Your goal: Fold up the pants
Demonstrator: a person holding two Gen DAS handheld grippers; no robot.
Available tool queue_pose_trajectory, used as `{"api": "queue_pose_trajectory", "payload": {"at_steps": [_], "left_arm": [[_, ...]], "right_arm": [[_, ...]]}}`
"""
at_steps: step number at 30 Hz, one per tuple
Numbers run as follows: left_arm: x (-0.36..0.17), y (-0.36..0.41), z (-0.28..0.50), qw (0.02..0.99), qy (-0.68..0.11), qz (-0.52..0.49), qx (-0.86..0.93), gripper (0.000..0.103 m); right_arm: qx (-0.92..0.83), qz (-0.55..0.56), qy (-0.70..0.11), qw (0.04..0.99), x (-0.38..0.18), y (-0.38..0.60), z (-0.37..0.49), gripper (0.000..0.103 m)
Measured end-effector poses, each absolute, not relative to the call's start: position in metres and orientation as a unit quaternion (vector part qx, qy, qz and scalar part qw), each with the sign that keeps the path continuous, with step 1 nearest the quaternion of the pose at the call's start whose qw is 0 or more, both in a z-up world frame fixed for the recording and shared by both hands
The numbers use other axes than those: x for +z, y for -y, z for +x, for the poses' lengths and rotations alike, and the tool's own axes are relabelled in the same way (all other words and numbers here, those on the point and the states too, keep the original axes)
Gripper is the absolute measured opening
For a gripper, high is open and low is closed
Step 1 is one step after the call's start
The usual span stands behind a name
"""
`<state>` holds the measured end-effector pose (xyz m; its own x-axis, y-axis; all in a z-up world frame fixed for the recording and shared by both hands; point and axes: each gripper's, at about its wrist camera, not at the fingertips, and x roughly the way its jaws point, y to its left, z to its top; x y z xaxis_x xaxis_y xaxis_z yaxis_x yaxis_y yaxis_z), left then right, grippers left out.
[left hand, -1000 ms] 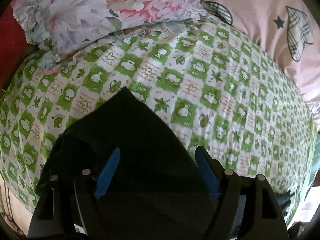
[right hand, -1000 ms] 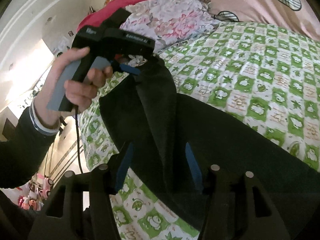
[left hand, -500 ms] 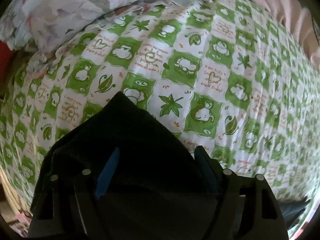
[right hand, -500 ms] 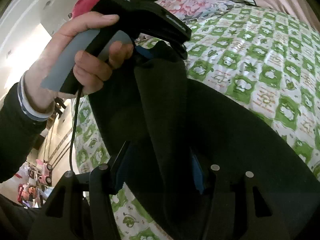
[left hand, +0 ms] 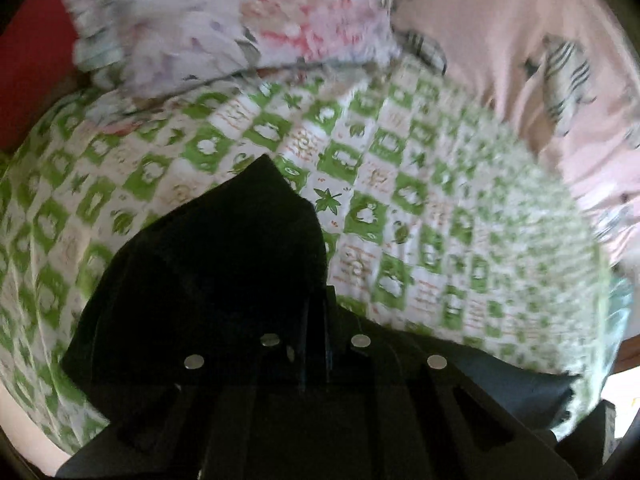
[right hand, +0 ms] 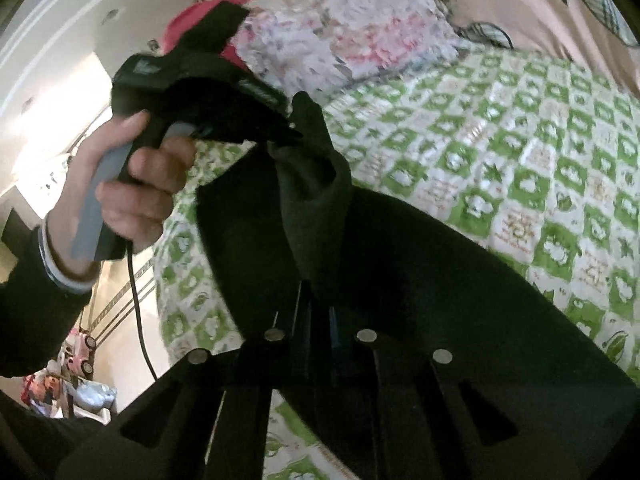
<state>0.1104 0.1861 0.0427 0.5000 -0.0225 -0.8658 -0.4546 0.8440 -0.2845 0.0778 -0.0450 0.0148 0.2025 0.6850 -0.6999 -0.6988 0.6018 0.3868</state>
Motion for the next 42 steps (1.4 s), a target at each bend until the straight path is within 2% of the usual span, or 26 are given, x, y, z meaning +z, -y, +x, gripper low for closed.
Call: {"api": "queue_pose_trajectory", "payload": {"at_steps": [11, 26, 30, 32, 38, 39, 42], "left_arm": [[0.053, -0.216, -0.006, 0.854, -0.380, -0.325, 0.144, 0.004], [-0.009, -0.231, -0.052, 0.832, -0.404, -0.349, 0.151, 0.004], [-0.011, -0.232, -0.052, 0.835, -0.403, -0.344, 0.149, 0.004], [-0.009, -0.232, -0.052, 0.838, -0.404, -0.336, 0.152, 0.005], [-0.004, -0.226, -0.055, 0.846, -0.404, -0.308, 0.164, 0.008], [-0.003, -0.227, -0.055, 0.845, -0.404, -0.308, 0.166, 0.011], [-0.002, -0.229, -0.060, 0.844, -0.403, -0.308, 0.174, 0.013]], "right_arm": [[0.444, -0.121, -0.410, 0.788, 0.020, 0.028, 0.035, 0.007], [0.433, -0.172, -0.416, 0.781, 0.008, 0.014, 0.012, 0.007], [0.425, -0.178, -0.424, 0.780, 0.002, 0.010, 0.011, 0.007], [0.423, -0.176, -0.428, 0.779, 0.001, 0.009, 0.012, 0.011], [0.415, -0.183, -0.421, 0.786, 0.003, 0.005, 0.008, 0.014], [0.415, -0.181, -0.419, 0.787, 0.004, 0.006, 0.007, 0.014], [0.417, -0.165, -0.422, 0.788, 0.005, 0.009, 0.008, 0.014]]}}
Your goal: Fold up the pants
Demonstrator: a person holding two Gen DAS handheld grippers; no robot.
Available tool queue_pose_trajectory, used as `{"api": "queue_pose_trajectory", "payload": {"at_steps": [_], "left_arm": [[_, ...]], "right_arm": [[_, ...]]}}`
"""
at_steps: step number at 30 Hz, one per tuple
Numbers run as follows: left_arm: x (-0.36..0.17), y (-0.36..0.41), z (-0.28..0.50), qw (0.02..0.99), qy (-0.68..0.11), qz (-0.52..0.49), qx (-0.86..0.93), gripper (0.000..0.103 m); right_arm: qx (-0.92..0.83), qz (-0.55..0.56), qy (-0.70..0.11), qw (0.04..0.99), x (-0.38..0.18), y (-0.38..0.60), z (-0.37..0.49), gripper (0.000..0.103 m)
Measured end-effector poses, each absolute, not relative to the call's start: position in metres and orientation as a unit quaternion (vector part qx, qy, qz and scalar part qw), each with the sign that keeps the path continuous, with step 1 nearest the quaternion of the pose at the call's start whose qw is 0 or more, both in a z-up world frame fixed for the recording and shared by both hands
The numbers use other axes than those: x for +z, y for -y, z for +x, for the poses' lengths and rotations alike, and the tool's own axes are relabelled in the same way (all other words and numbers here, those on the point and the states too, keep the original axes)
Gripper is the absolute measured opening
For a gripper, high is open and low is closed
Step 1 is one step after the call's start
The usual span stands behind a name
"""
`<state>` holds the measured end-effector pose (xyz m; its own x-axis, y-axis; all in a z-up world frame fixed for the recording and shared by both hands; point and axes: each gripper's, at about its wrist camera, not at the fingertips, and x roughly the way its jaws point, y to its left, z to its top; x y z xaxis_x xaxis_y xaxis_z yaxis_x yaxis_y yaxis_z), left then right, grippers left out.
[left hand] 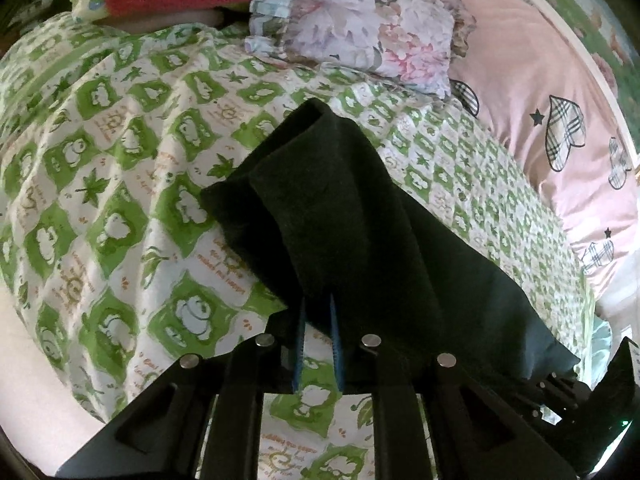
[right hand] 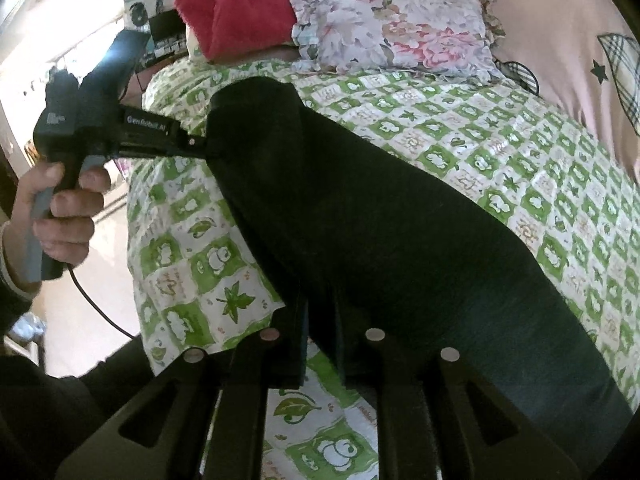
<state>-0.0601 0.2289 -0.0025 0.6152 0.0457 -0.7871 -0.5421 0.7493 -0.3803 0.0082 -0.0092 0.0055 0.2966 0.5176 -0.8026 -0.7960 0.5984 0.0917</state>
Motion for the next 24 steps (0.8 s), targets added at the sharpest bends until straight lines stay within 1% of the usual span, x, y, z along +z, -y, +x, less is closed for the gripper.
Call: {"api": "queue_pose_trajectory", "payload": {"at_steps": [1, 2, 3, 4, 5, 6, 7, 14, 16, 24], "left_arm": [[-0.002, -0.229, -0.062, 0.845, -0.402, -0.306, 0.177, 0.013], [-0.001, -0.230, -0.064, 0.846, -0.400, -0.302, 0.181, 0.013], [0.000, -0.230, -0.066, 0.847, -0.401, -0.295, 0.188, 0.018], [0.001, -0.230, -0.067, 0.846, -0.401, -0.293, 0.192, 0.028], [0.002, -0.231, -0.069, 0.845, -0.401, -0.294, 0.195, 0.034], [0.002, -0.232, -0.071, 0.843, -0.402, -0.297, 0.197, 0.045], [0.002, -0.234, -0.072, 0.841, -0.403, -0.302, 0.198, 0.054], [-0.001, -0.242, -0.078, 0.833, -0.403, -0.326, 0.195, 0.058], [-0.001, -0.242, -0.077, 0.831, -0.405, -0.328, 0.194, 0.062], [-0.006, -0.246, -0.067, 0.824, -0.414, -0.341, 0.185, 0.065]], "right_arm": [[0.418, -0.157, -0.424, 0.788, 0.006, 0.011, 0.009, 0.015], [0.419, -0.153, -0.426, 0.787, 0.006, 0.011, 0.008, 0.018], [0.423, -0.144, -0.430, 0.785, 0.007, 0.012, 0.009, 0.021], [0.430, -0.135, -0.432, 0.781, 0.007, 0.013, 0.008, 0.035], [0.441, -0.118, -0.434, 0.777, 0.009, 0.014, 0.007, 0.054], [0.446, -0.108, -0.430, 0.777, 0.011, 0.015, 0.006, 0.061], [0.449, -0.102, -0.423, 0.780, 0.013, 0.016, 0.004, 0.064], [0.442, -0.044, -0.425, 0.789, 0.018, 0.028, 0.011, 0.064], [0.435, -0.023, -0.427, 0.792, 0.020, 0.035, 0.016, 0.064], [0.391, 0.029, -0.435, 0.810, 0.020, 0.061, 0.038, 0.064]]}}
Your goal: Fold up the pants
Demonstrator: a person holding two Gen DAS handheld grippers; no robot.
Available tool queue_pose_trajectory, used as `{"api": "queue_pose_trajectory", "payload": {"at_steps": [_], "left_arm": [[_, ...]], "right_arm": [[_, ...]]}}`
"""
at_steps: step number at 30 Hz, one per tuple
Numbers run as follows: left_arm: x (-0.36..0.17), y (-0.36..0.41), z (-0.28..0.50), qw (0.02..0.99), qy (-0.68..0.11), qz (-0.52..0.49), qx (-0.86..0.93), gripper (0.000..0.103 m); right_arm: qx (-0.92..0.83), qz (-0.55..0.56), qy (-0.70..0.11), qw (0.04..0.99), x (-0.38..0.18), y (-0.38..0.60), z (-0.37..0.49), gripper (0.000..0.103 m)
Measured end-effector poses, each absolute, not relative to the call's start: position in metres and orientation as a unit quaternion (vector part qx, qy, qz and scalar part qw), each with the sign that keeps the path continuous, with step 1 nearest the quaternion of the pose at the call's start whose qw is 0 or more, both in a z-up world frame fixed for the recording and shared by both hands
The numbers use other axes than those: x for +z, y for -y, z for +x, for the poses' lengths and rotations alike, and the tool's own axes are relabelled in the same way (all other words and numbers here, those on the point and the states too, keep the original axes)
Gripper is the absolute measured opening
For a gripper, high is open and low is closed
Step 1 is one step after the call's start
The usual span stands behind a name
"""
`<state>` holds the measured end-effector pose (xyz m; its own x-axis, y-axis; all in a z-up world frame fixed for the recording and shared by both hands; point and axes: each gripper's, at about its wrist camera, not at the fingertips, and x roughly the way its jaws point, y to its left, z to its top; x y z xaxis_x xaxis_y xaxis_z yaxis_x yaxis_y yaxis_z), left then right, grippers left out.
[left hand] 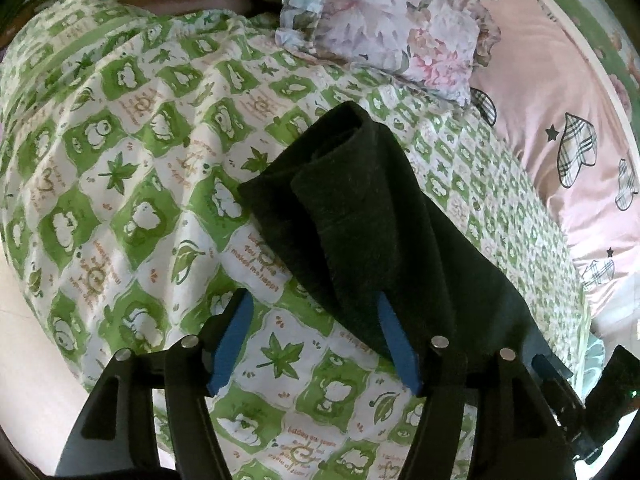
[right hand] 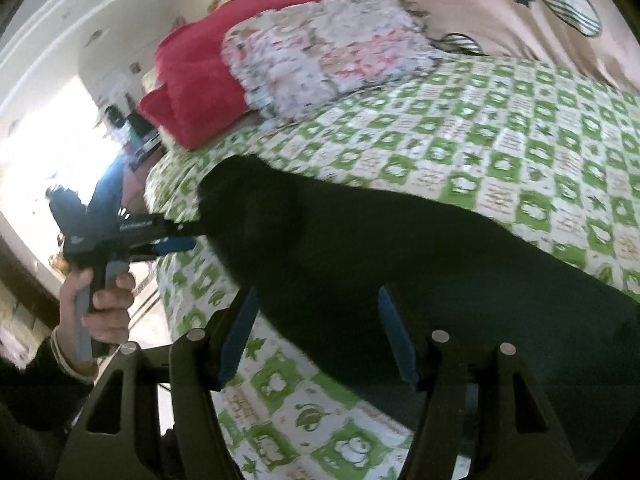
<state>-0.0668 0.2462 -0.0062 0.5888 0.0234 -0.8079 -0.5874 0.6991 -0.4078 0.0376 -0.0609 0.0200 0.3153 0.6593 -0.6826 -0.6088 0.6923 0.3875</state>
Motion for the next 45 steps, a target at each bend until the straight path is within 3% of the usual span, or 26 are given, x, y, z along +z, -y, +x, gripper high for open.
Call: {"api": "queue_pose_trajectory", "payload": {"at_steps": [10, 13, 17, 30, 32, 36, 39, 40, 45], "left_arm": [[-0.010, -0.259, -0.052, 0.818, -0.417, -0.348, 0.188, 0.065], [-0.013, -0.264, -0.048, 0.817, -0.419, -0.349, 0.186, 0.065], [-0.016, -0.268, -0.045, 0.817, -0.421, -0.349, 0.186, 0.065], [-0.025, -0.267, -0.034, 0.824, -0.414, -0.334, 0.197, 0.063], [-0.026, -0.268, -0.031, 0.824, -0.412, -0.333, 0.200, 0.060], [-0.026, -0.268, -0.023, 0.830, -0.406, -0.322, 0.205, 0.045], [-0.022, -0.267, -0.020, 0.835, -0.402, -0.324, 0.190, 0.024], [-0.017, -0.267, -0.022, 0.837, -0.398, -0.324, 0.188, 0.020], [0.040, -0.259, -0.054, 0.875, -0.337, -0.313, 0.149, 0.018]], "right_arm": [[0.326, 0.086, -0.440, 0.832, 0.031, 0.089, 0.100, 0.063], [0.319, 0.086, -0.448, 0.831, 0.032, 0.084, 0.122, 0.056], [0.317, 0.051, -0.480, 0.817, 0.018, 0.063, 0.156, 0.047], [0.364, -0.129, -0.545, 0.744, -0.023, 0.005, 0.167, 0.044], [0.382, -0.136, -0.552, 0.729, -0.025, -0.001, 0.169, 0.035], [0.401, -0.162, -0.552, 0.713, -0.026, -0.008, 0.163, 0.026], [0.402, -0.179, -0.538, 0.719, -0.020, -0.011, 0.155, 0.016], [0.399, -0.192, -0.528, 0.725, -0.017, -0.013, 0.150, 0.007], [0.360, -0.240, -0.428, 0.794, 0.037, -0.006, 0.124, 0.004]]}}
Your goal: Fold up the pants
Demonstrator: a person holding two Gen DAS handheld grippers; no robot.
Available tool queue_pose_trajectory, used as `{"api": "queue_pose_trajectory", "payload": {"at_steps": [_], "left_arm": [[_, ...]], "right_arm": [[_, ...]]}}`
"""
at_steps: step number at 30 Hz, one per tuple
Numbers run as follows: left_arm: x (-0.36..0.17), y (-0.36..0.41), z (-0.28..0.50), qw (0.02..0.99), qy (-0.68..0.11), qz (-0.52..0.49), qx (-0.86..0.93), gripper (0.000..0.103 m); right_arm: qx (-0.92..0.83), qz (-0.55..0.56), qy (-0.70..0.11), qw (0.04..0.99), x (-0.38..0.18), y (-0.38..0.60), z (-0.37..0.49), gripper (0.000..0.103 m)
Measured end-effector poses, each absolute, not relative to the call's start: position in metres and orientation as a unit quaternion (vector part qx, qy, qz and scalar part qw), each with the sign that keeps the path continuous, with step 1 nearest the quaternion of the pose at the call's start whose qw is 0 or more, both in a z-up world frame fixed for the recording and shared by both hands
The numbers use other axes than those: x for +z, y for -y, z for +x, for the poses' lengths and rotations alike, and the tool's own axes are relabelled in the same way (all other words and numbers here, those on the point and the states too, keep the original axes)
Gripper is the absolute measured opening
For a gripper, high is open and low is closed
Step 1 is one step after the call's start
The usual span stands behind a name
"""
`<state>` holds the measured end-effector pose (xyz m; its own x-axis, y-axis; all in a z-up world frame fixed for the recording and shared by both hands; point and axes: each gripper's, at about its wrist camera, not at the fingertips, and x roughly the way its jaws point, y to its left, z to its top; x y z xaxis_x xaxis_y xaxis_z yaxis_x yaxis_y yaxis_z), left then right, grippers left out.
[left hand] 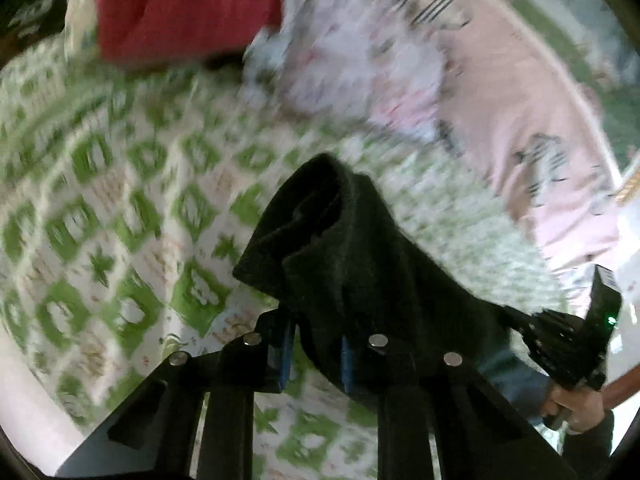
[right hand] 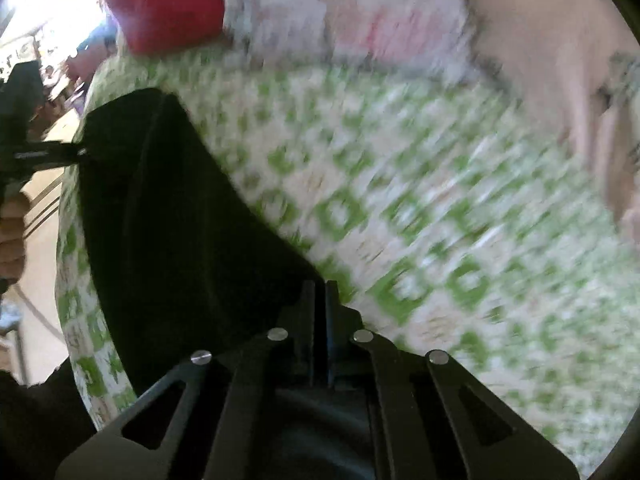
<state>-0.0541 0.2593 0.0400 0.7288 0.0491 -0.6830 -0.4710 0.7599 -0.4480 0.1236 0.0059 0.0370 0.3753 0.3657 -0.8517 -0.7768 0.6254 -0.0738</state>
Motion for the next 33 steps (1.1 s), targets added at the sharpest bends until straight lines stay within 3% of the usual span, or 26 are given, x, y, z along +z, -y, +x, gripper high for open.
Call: {"api": "queue_pose_trajectory", "payload": {"at_steps": [4, 15, 21, 24, 26, 28, 33], "left_arm": [[0.061, -0.255, -0.066, 0.895, -0.307, -0.296, 0.127, 0.018], [-0.014, -0.281, -0.042, 0.868, -0.380, -0.281, 0.153, 0.019], [-0.024, -0.282, -0.052, 0.863, -0.390, -0.276, 0.164, 0.038], [-0.016, -0.284, -0.063, 0.862, -0.385, -0.277, 0.178, 0.045], [-0.007, -0.283, -0.072, 0.865, -0.376, -0.279, 0.182, 0.046], [0.006, -0.280, -0.084, 0.869, -0.363, -0.272, 0.194, 0.046], [0.032, -0.274, -0.099, 0.880, -0.336, -0.275, 0.191, 0.048]], "right_arm": [[0.309, -0.219, -0.370, 0.848, 0.062, 0.005, 0.120, 0.004], [0.266, -0.178, -0.423, 0.848, -0.009, -0.023, 0.130, 0.004], [0.249, -0.147, -0.430, 0.855, -0.022, -0.020, 0.125, 0.010], [0.243, -0.120, -0.433, 0.860, -0.013, -0.007, 0.119, 0.025], [0.247, -0.083, -0.428, 0.865, -0.003, 0.007, 0.112, 0.046], [0.255, -0.051, -0.419, 0.870, 0.005, 0.022, 0.103, 0.050], [0.237, -0.005, -0.405, 0.883, 0.024, 0.064, 0.075, 0.050]]}}
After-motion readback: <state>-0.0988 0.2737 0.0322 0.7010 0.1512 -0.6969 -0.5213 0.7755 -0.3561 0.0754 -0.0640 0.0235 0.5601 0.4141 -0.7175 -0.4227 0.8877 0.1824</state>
